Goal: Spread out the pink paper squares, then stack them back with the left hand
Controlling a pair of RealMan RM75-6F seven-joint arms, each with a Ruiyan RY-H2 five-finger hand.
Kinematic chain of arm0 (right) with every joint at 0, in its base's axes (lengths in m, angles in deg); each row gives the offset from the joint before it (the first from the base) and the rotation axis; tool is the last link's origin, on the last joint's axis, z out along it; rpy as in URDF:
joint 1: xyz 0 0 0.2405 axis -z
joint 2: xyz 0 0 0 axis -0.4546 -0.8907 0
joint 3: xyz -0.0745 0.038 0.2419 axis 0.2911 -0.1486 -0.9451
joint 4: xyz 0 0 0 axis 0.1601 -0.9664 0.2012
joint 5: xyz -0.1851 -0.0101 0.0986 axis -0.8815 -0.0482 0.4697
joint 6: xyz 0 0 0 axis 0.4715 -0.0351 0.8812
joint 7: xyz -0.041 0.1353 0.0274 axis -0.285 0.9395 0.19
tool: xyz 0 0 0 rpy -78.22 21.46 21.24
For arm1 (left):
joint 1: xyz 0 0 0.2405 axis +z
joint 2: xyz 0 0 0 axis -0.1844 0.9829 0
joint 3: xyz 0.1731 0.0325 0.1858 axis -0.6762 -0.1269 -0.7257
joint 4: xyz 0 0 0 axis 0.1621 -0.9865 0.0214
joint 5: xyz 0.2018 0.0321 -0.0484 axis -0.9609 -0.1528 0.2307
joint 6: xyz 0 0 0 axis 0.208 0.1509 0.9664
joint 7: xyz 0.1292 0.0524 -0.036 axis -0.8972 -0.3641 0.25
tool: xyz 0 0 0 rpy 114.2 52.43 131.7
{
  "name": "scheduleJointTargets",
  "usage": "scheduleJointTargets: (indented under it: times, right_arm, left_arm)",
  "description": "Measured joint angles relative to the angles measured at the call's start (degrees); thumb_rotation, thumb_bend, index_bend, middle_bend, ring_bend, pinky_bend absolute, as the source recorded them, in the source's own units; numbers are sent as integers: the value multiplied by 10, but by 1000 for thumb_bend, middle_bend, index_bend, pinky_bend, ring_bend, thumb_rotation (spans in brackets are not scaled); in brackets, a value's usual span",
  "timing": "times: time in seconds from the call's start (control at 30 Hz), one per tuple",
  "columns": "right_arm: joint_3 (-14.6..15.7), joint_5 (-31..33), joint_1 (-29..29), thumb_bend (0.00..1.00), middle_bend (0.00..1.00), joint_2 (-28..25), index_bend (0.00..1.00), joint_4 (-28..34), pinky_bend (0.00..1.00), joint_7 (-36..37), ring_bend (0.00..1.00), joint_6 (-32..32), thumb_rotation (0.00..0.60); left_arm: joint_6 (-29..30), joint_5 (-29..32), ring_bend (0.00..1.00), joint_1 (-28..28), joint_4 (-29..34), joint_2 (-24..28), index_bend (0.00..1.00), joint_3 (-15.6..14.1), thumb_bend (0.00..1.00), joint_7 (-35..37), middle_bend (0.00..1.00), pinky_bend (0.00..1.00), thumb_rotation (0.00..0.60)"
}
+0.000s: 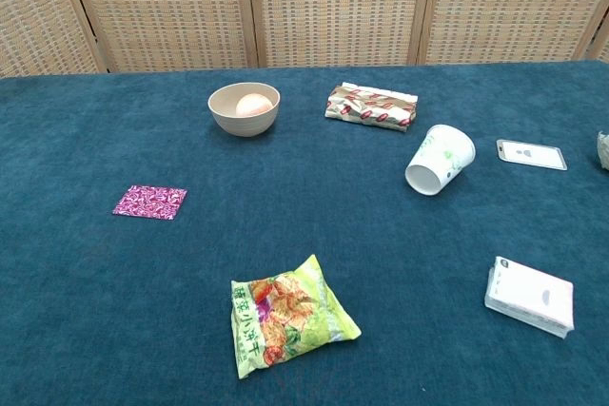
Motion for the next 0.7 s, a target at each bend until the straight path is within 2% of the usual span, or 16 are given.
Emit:
scheduleJointTargets:
  times: [0.7]
  right_arm:
    - [1, 1, 8, 131, 190, -1, 160, -3, 0, 5, 0, -11, 600]
  left_arm:
    - [-12, -23, 0, -14, 7, 0, 155, -1, 220, -8, 0, 0, 556]
